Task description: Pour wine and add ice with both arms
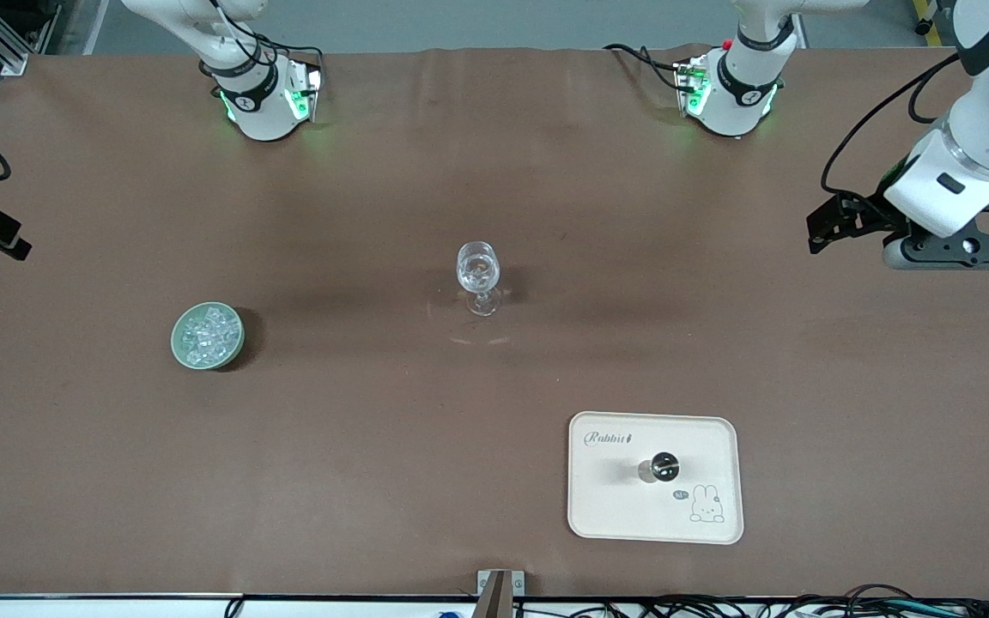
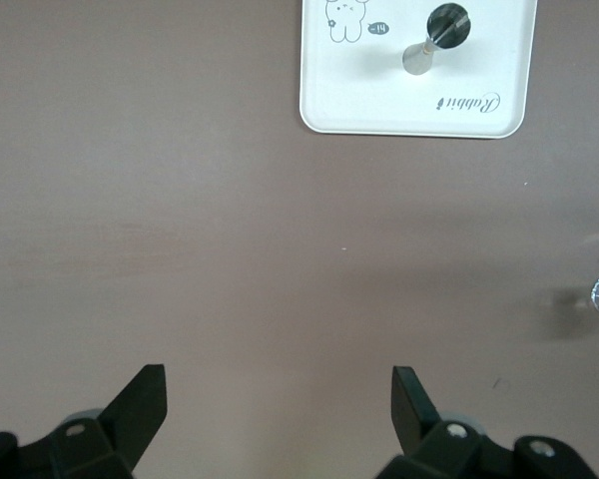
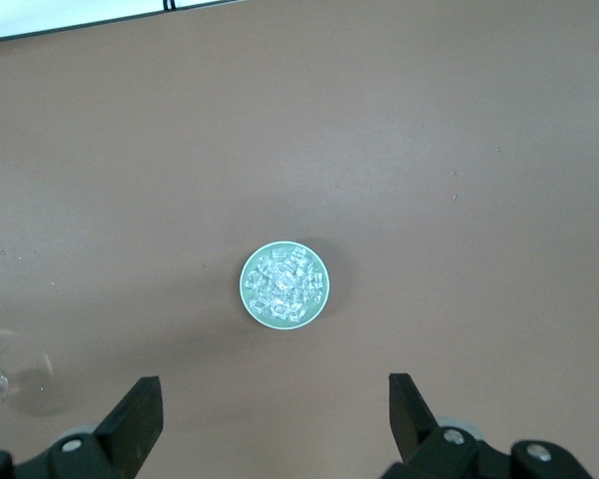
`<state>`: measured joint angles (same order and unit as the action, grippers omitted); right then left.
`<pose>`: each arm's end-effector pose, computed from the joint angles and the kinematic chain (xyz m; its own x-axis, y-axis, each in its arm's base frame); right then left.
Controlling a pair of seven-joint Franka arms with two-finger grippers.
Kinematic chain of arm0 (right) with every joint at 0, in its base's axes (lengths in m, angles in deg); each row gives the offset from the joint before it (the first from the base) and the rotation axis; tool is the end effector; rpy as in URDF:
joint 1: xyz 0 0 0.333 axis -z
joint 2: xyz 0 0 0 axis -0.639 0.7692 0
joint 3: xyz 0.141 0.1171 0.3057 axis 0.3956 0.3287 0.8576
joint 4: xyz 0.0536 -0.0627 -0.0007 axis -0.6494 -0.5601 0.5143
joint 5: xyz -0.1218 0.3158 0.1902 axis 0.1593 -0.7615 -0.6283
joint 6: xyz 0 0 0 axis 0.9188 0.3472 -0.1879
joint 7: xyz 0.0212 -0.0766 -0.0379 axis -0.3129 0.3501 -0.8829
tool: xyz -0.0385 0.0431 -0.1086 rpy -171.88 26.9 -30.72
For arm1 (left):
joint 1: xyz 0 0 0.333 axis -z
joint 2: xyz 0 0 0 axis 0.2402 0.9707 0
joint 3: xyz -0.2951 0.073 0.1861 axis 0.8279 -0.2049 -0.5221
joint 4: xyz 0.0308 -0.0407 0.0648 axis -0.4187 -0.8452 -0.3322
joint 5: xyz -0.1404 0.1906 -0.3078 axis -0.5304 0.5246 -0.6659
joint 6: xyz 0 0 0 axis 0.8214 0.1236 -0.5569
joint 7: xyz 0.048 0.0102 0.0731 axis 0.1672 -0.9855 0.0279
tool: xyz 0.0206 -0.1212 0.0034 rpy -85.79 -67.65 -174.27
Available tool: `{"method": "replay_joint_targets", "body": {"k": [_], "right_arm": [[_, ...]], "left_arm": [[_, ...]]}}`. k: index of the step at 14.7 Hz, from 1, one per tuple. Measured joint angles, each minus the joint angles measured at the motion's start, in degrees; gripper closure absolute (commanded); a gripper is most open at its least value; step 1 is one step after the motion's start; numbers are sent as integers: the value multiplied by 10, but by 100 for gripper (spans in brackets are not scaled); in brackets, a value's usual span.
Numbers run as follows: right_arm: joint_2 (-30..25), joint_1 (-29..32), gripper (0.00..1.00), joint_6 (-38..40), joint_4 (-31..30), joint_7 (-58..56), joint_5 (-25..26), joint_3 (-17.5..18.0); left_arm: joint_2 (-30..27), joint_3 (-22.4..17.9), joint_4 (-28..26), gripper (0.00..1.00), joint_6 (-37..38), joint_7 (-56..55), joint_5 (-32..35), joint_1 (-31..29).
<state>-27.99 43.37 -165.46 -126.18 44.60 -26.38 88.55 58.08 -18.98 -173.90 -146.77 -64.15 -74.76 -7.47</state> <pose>0.5667 -0.0436 0.6781 0.9838 -0.1677 0.0632 -0.1688 -0.9856 0.0124 0.5448 -0.0999 0.6174 0.9991 -0.0413 0.0082 -0.0413 -0.9991 0.0012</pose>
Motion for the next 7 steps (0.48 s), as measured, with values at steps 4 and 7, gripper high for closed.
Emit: {"method": "replay_joint_targets", "body": {"k": [4,7], "right_arm": [[0,0,0,0,0,0,0,0],[0,0,0,0,0,0,0,0]], "left_arm": [[-11,-18,-11,1,-2,0,0,12],[-11,-19,-14,1,-12,0,0,9]]}}
